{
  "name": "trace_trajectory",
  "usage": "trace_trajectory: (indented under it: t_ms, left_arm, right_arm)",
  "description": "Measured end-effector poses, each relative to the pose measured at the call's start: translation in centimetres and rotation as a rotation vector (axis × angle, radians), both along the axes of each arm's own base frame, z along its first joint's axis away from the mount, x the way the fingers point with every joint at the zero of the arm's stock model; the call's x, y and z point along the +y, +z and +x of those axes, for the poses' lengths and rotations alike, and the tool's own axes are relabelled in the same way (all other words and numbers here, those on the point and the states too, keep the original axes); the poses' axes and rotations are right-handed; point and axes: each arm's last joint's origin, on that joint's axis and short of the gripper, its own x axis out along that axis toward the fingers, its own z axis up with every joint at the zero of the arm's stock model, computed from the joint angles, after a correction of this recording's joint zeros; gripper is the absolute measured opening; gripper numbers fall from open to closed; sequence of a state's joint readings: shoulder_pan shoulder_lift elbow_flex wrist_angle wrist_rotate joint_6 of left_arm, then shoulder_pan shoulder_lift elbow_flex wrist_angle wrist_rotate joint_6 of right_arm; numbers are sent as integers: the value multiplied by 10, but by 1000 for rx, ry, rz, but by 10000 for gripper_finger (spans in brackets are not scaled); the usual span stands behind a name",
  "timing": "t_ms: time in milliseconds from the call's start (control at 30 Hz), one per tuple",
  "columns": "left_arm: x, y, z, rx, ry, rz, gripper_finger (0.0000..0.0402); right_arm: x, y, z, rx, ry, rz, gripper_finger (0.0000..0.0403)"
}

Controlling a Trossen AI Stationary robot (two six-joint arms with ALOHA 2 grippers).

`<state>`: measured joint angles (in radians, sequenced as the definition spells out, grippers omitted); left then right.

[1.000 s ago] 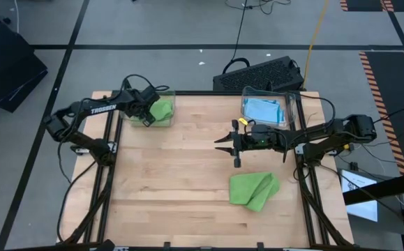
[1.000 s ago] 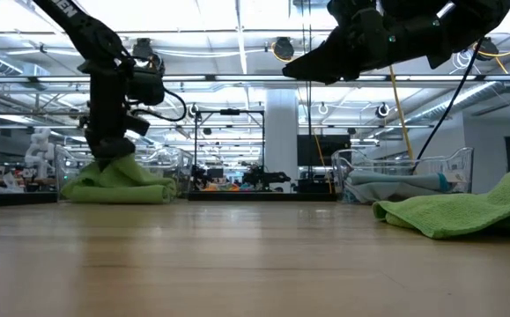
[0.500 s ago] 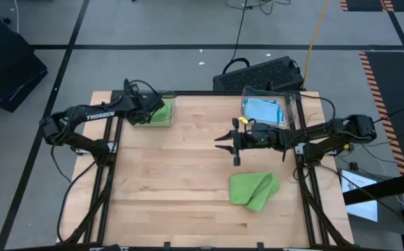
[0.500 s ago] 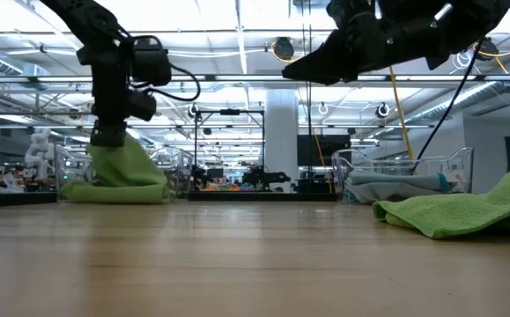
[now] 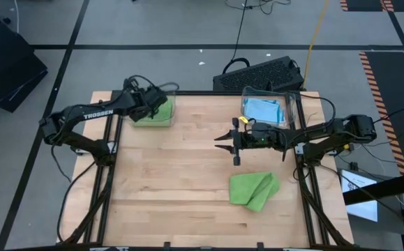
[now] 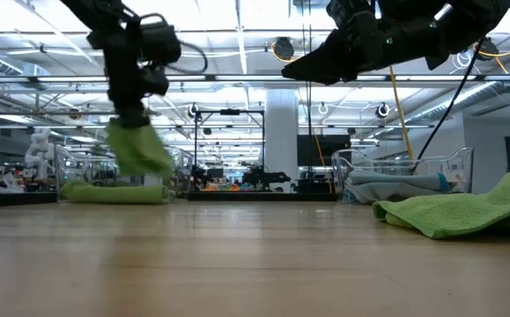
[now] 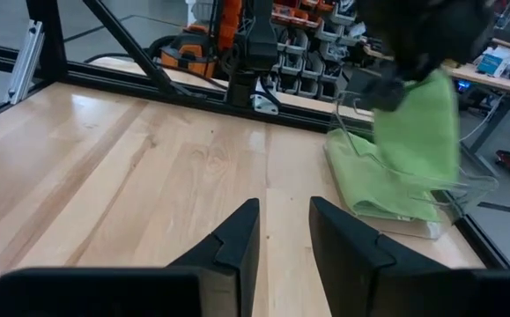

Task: Fold microfiber towels
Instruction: Put the folded green microfiber cloth into the left transparent bin

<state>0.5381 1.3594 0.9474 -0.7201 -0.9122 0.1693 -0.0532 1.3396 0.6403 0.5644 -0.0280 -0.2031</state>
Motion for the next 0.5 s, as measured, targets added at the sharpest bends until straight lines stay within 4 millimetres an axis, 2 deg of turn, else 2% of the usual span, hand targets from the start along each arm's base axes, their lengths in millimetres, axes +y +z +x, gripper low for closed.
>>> trace_trajectory:
  t_ms: [133,267,367,500]
  left_arm:
    - [8,22,13,-159,7,91,5]
    - [12,35,21,-258,-14,135,4]
    - [12,27,21,-229,12,101,3]
    - [14,2,18,-196,89,18,3]
  right_arm:
    - [0,1,0,-11,0,0,92]
    - [0,1,0,-12,-1,4,92]
    - [0,1,0,-12,-1,4,92]
    - [0,1,0,-10,-1,2,92]
